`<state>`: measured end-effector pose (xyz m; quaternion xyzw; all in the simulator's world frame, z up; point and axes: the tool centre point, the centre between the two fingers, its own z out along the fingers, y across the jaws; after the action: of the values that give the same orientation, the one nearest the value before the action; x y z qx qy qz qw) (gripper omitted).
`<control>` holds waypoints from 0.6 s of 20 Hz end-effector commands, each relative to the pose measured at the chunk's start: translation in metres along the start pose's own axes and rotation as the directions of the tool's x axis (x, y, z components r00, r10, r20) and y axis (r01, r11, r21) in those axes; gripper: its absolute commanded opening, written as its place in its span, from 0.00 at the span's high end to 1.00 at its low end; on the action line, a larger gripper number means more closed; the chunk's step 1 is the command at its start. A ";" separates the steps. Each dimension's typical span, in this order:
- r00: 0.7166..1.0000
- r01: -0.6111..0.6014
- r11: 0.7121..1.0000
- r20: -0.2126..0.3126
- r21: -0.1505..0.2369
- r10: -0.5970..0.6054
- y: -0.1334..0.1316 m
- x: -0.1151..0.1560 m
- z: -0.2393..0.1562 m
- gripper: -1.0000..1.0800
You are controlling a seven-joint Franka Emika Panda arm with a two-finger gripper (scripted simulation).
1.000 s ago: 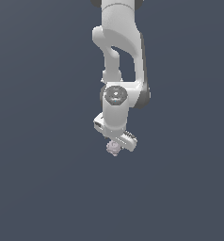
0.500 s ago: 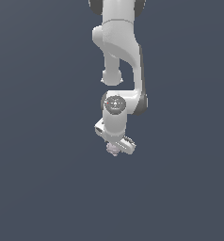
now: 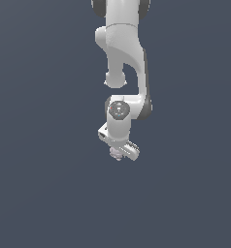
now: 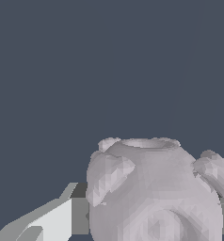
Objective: Pick up the object and move it to a goal position.
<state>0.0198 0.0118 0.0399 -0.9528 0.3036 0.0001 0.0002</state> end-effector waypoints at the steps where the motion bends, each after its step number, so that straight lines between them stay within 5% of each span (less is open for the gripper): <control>1: 1.000 -0.001 1.000 0.000 0.000 0.001 0.000 0.000 0.001 1.00; 12: 1.000 0.000 1.000 0.000 0.000 0.000 0.009 0.000 -0.009 1.00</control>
<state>0.0159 0.0076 0.0456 -0.9529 0.3034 0.0004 0.0002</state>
